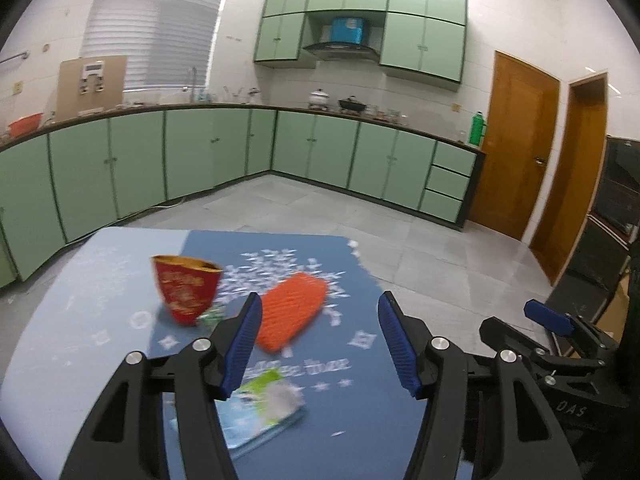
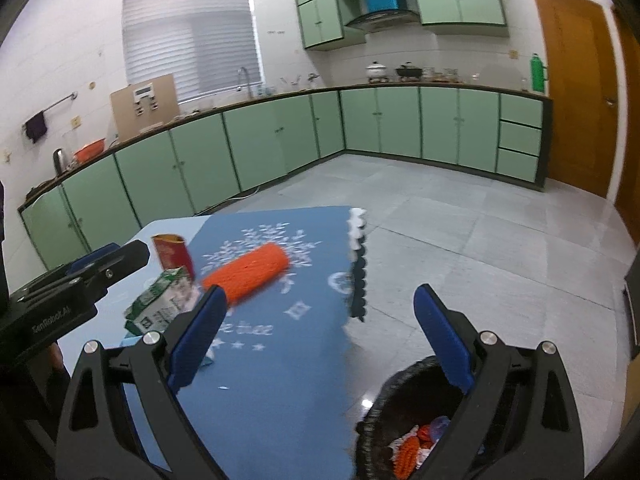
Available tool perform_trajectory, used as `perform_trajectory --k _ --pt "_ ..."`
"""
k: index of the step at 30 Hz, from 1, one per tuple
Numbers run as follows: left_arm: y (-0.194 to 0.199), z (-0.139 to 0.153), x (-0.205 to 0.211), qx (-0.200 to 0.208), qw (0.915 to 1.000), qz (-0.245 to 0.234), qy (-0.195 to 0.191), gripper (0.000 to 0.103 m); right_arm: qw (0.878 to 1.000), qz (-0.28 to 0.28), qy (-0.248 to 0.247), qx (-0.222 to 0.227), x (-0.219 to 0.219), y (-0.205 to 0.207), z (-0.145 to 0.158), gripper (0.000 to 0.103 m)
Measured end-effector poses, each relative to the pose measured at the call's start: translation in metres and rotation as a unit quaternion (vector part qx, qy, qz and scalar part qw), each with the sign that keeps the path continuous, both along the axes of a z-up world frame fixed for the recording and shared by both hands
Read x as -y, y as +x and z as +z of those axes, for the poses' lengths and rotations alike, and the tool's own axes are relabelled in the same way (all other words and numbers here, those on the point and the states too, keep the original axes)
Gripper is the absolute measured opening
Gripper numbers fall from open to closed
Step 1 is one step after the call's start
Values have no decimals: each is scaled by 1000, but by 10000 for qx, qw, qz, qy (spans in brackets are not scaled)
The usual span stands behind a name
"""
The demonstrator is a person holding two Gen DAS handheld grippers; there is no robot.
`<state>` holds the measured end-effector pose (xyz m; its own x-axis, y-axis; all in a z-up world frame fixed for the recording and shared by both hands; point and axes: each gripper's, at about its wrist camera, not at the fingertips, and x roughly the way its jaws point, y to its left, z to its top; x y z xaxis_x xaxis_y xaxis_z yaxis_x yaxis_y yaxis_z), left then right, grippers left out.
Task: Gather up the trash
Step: 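Reach both tools back toward the milk cartons on the table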
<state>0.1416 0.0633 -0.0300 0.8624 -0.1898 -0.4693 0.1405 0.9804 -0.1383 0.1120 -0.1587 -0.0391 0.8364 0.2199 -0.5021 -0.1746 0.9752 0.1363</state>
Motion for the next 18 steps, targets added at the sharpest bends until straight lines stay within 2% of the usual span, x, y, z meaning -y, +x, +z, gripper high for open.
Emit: perform_trajectory --k 10,18 --pt "-14 -29 -93 -200 9958 878 185 59 9978 635 -127 -141 -73 7 -18 92" --pt "-22 -43 -136 -296 9911 1264 294 59 9933 1075 -216 -378 -121 8 -37 92"
